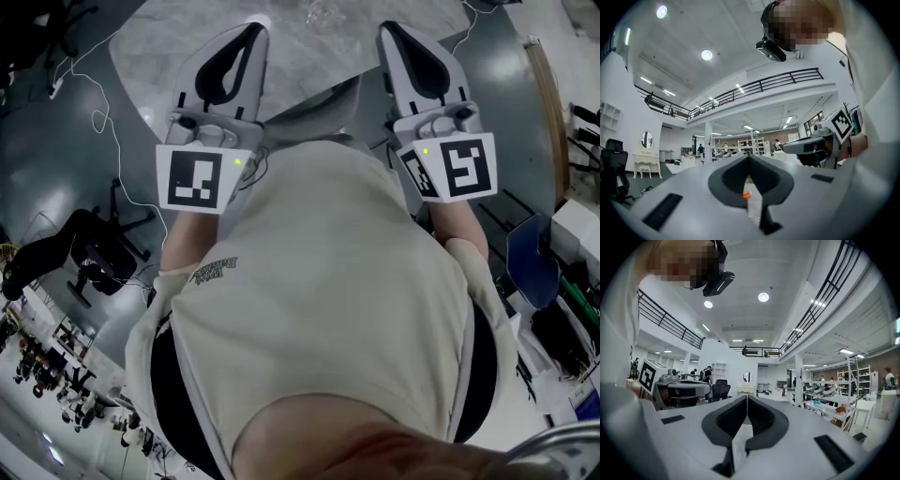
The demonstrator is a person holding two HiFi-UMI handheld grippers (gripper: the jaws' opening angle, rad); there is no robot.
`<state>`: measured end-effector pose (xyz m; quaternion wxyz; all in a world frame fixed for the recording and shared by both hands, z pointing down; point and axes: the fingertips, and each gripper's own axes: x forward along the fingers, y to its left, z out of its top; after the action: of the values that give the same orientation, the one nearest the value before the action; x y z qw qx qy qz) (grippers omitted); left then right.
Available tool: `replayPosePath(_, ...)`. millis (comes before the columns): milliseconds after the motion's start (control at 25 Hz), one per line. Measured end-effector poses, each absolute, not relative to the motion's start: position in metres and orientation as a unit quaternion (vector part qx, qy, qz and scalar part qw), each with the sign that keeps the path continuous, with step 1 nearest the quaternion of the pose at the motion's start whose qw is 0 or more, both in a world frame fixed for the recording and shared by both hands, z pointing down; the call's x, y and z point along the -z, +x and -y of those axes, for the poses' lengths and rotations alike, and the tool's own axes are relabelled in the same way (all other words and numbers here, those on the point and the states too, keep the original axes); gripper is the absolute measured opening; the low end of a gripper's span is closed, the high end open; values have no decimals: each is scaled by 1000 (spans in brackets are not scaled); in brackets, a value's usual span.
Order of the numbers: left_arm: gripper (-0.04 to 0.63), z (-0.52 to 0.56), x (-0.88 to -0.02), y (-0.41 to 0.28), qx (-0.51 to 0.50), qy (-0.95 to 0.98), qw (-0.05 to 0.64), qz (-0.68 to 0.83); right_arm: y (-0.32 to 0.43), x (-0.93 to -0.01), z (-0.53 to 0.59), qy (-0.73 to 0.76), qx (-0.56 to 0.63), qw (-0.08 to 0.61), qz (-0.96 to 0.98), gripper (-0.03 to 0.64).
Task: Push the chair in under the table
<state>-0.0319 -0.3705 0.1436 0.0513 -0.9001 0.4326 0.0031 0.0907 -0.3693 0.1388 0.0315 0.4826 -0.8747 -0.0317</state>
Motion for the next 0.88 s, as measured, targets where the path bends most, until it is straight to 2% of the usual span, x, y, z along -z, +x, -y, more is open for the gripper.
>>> replayPosePath(280,11,359,-132,-17,-2,-894,60,-445,101,-117,358,477,48,8,878,11)
replayPosePath(880,11,348,-128,12,17,-895,82,-438,116,-115,349,473,79,16,877,9)
